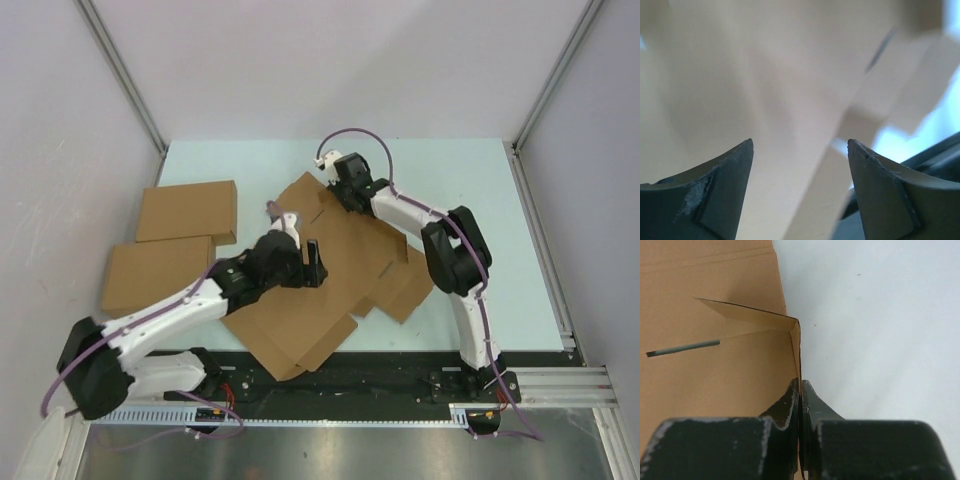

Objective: Fold the paper box

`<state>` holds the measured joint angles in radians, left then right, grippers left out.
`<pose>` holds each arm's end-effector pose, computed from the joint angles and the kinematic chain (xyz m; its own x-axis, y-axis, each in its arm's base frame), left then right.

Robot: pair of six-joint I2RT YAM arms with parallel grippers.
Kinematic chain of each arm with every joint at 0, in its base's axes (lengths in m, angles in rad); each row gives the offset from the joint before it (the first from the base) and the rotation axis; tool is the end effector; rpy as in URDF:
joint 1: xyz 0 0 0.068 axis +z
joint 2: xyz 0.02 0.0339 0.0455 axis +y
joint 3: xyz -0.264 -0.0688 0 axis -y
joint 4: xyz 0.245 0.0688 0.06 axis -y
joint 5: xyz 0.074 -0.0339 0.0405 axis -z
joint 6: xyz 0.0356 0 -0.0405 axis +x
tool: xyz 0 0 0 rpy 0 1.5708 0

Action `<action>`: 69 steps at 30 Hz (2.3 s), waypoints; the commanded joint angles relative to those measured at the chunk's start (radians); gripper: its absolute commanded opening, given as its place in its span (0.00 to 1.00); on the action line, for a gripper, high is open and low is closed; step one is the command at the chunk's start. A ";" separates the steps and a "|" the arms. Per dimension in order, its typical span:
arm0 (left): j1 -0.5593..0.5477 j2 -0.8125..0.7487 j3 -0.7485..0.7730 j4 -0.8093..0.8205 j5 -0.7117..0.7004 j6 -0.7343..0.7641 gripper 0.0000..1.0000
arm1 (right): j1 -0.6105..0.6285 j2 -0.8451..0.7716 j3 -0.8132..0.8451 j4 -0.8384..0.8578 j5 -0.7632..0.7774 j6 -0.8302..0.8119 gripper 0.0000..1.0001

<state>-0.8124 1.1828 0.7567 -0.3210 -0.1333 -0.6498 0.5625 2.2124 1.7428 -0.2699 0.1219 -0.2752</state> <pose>0.1741 -0.1769 0.2370 -0.7668 -0.0625 -0.6388 0.2367 0.8975 -0.3720 0.4290 0.2653 0.1940 -0.4254 -0.5871 -0.6887 -0.5912 0.7565 -0.2796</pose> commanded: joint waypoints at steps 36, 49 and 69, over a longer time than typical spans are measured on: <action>0.476 0.201 0.067 0.376 -0.200 -0.204 0.86 | 0.448 -0.657 -0.722 0.630 0.852 -0.731 0.00; 0.556 0.213 -0.023 0.784 0.077 -0.174 0.96 | 0.519 -0.686 -0.940 0.995 0.871 -0.777 0.00; 0.570 0.517 -0.171 1.573 0.497 -0.452 0.77 | 0.563 -0.803 -1.082 0.991 0.815 -0.722 0.00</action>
<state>-0.2108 1.7279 0.6022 1.0714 0.3279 -1.0821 1.1236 1.3788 0.6697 0.6827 0.9306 -1.0359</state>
